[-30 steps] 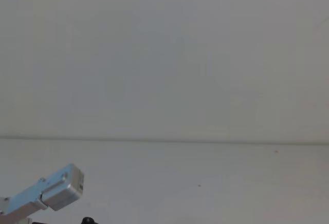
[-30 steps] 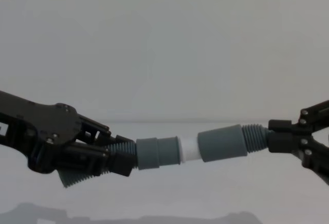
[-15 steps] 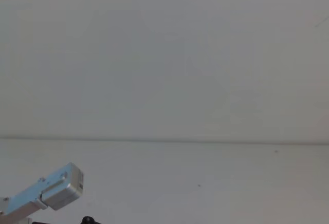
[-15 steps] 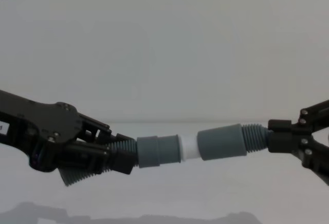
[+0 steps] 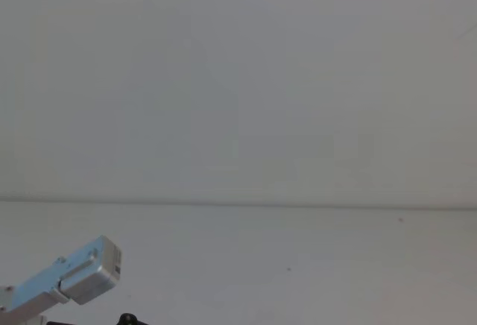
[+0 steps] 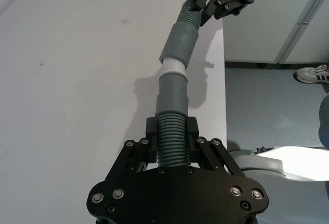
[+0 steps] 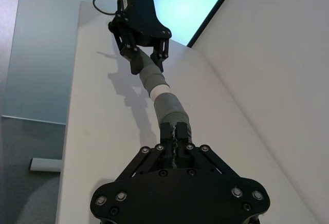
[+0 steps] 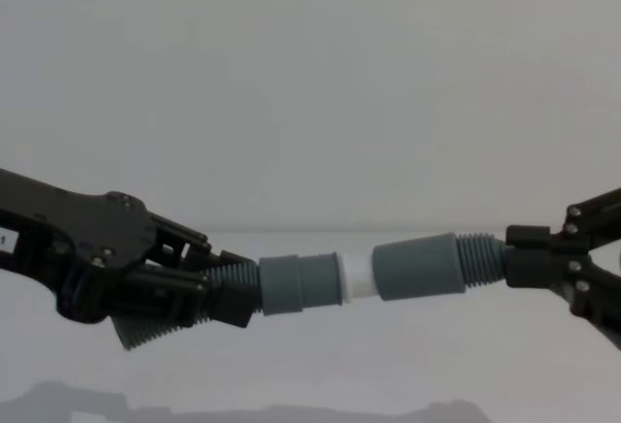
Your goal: Use both hands to pick up one end of the pipe from the table, align the ends, and insert them.
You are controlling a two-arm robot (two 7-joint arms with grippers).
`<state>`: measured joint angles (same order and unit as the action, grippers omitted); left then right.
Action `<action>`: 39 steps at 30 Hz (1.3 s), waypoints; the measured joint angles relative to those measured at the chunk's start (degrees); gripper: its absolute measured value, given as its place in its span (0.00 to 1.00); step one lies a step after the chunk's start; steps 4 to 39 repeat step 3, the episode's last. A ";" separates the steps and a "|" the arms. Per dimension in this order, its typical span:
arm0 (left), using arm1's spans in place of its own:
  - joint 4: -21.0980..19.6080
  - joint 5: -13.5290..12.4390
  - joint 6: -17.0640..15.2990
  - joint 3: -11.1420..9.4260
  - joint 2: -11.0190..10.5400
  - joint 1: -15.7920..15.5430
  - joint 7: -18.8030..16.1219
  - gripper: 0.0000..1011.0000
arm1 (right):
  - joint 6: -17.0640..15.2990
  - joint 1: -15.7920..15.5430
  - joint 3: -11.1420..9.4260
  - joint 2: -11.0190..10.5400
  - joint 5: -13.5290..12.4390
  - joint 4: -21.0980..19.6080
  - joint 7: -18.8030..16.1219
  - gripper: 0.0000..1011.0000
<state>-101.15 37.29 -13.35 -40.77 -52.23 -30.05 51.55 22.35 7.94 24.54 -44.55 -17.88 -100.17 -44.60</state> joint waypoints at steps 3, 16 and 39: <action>0.00 0.01 0.00 0.02 0.00 0.01 -0.01 0.29 | -0.01 0.00 0.00 0.00 -0.02 0.00 -0.02 0.05; 0.00 0.01 0.00 0.02 0.00 0.01 -0.01 0.29 | -0.01 0.00 0.00 0.00 -0.02 0.00 -0.02 0.05; 0.00 0.01 0.00 0.02 0.00 0.01 -0.01 0.29 | -0.01 0.00 0.00 0.00 -0.02 0.00 -0.02 0.05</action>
